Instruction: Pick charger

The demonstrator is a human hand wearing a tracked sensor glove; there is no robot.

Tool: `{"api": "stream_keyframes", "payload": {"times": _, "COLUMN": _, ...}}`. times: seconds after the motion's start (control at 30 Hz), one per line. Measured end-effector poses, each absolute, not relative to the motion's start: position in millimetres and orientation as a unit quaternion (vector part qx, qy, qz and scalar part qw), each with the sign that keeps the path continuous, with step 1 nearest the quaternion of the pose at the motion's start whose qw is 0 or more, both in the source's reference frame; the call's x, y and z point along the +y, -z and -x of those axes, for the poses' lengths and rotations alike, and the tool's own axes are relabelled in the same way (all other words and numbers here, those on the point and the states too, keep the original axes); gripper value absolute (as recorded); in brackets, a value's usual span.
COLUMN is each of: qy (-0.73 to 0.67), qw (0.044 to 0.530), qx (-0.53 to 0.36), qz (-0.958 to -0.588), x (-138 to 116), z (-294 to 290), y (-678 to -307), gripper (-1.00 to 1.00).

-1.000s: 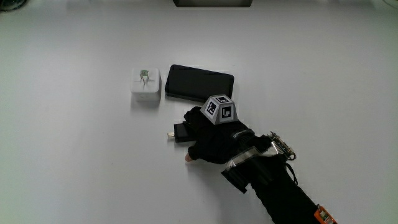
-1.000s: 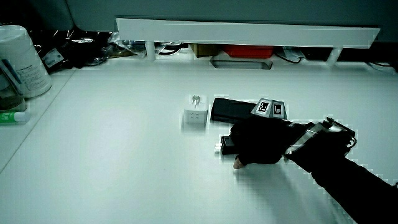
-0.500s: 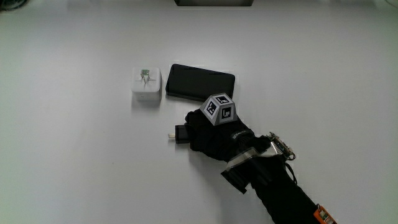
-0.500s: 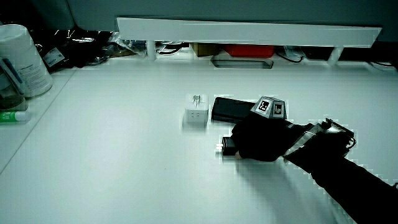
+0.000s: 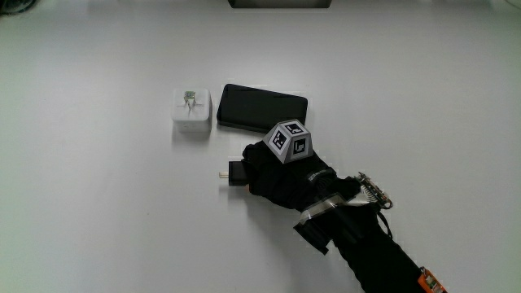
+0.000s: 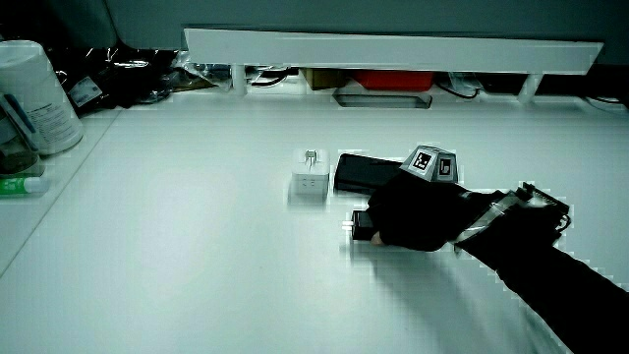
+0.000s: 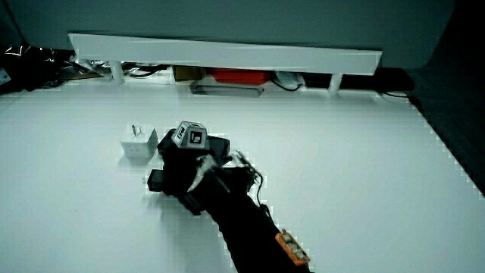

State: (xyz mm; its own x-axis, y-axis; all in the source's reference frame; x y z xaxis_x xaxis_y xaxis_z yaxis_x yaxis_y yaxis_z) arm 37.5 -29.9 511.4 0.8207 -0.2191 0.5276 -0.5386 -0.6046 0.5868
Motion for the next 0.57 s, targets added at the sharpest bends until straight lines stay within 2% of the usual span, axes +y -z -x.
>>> {"api": "stream_keyframes", "payload": {"times": 0.27, "qy": -0.215, "qw": 0.343, "qx": -0.251, "qz": -0.879, "x": -30, "z": -38, "y": -461, "gripper": 1.00}}
{"api": "stream_keyframes", "payload": {"times": 0.57, "qy": -0.224, "qw": 0.293, "qx": -0.314, "qz": -0.875, "x": -5, "z": -33, "y": -394, "gripper": 1.00}}
